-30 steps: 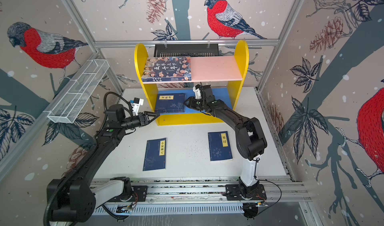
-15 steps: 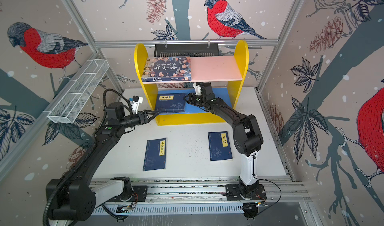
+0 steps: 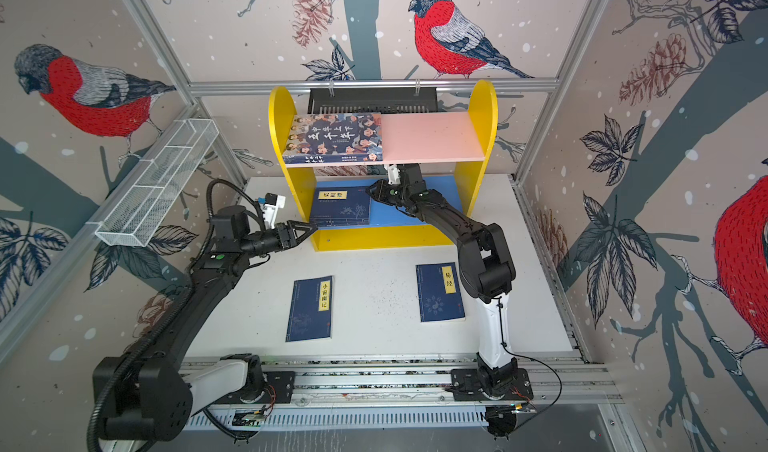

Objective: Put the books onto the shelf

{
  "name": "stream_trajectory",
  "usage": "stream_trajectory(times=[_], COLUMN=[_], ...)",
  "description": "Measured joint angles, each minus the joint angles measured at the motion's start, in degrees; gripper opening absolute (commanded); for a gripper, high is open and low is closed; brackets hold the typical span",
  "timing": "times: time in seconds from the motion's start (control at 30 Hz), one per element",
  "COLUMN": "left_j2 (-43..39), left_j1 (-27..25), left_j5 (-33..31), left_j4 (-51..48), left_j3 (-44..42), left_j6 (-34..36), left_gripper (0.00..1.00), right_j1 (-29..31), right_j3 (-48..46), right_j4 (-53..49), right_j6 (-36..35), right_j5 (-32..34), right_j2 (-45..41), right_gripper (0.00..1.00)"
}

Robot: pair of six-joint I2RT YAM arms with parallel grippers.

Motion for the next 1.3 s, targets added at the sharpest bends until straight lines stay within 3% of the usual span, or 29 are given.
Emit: stream_trajectory(times=[0.7, 1.3], left_j2=[-0.7, -1.0], left_j1=[0.8, 1.2], left_j5=[0.0, 0.0], left_j4=[1.3, 1.7], left_j3=[-1.3, -1.8], left_j6=[-0.5, -1.5], left_gripper=[0.65, 0.65], right_j1=[-0.4, -1.3], right_j3=[4.2, 4.2], right_j4=[-0.2, -0.4], right_j6=[-1.9, -4.1], right_j5=[-4.4, -7.9], right_j2=[3.3, 3.3], right_gripper=[0.05, 0.02])
